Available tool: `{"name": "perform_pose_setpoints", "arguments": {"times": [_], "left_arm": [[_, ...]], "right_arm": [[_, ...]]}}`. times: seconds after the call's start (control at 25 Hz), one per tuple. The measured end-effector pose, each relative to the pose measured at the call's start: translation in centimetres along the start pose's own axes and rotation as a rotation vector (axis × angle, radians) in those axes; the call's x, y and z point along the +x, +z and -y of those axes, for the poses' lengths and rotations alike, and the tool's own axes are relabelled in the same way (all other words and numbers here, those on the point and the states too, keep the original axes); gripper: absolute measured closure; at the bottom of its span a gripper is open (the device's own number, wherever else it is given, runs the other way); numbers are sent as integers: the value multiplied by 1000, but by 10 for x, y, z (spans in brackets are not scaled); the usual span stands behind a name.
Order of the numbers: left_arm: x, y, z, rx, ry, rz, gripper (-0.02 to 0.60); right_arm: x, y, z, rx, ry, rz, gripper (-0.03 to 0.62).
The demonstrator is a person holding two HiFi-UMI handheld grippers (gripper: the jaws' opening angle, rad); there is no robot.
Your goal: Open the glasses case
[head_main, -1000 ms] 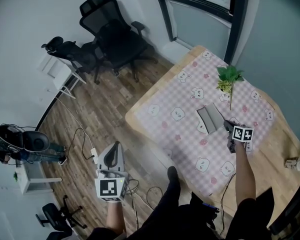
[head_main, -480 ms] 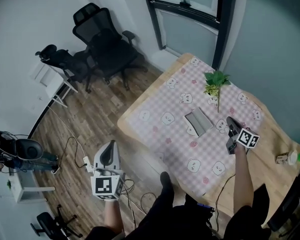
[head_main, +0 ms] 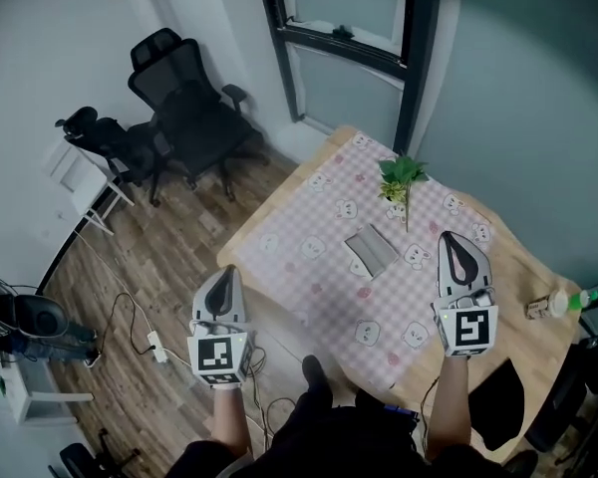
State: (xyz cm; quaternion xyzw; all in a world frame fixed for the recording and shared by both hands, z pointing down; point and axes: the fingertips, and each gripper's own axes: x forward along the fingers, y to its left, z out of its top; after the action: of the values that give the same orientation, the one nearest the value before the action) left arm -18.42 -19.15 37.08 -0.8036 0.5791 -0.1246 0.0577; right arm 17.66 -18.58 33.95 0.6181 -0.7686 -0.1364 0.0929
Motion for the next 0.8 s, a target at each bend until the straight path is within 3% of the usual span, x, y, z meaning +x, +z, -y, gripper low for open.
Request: {"name": "perform_pose_setpoints", "arguments": {"times": [0.2,0.32,0.8], "left_arm": [[4,0,9,-14,-54,-19,583],[4,2,16,-10,-94,-37,582],[-1,30,27,11,-138,30,583]], "right_arm": [[-10,-11,-8,157,18,-66,572],[-13,-12,-7,154,14,-85,572],[-21,-10,-5,206,17,-98,577]]}}
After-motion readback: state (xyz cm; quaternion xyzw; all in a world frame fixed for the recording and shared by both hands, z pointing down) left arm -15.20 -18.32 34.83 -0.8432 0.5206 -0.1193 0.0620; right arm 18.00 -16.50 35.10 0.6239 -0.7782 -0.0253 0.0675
